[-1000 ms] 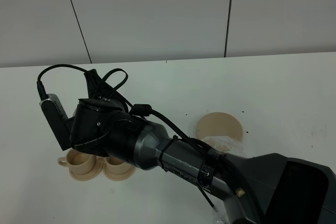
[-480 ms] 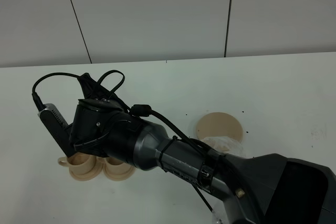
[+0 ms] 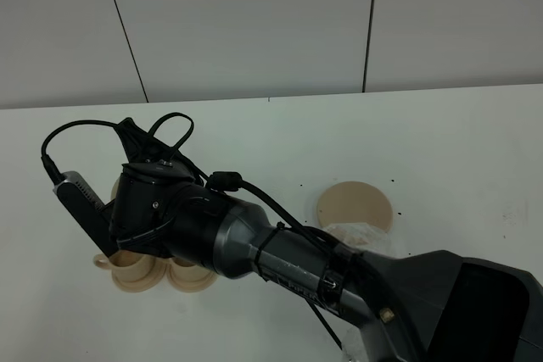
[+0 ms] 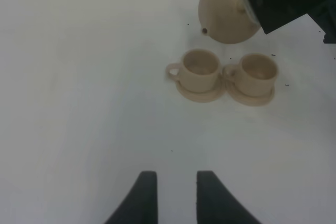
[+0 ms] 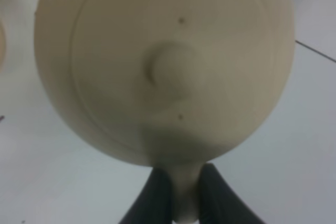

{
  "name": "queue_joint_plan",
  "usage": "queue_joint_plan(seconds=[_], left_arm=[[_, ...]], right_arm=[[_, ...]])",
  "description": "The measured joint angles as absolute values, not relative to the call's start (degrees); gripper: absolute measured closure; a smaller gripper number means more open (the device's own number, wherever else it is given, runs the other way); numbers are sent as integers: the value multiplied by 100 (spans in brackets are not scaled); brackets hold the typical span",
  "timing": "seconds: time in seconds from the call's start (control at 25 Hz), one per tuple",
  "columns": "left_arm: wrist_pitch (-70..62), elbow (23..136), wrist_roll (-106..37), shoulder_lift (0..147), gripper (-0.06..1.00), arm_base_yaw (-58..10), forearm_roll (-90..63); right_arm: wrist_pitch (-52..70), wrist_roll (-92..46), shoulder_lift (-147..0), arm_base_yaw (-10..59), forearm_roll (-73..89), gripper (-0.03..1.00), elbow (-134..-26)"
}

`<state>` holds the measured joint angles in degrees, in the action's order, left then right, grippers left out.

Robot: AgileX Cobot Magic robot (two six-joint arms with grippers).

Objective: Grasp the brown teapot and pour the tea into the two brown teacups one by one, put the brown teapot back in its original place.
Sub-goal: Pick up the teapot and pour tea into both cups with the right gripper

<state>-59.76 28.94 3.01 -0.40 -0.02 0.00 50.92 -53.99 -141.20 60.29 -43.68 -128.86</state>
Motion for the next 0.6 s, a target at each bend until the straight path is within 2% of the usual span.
queue_joint_plan(seconds=[0.6], left_arm=[[-5976, 2894, 301, -40, 69, -2, 0]], right_arm=[[5026, -5437, -14120, 6034, -4655, 87, -12886]])
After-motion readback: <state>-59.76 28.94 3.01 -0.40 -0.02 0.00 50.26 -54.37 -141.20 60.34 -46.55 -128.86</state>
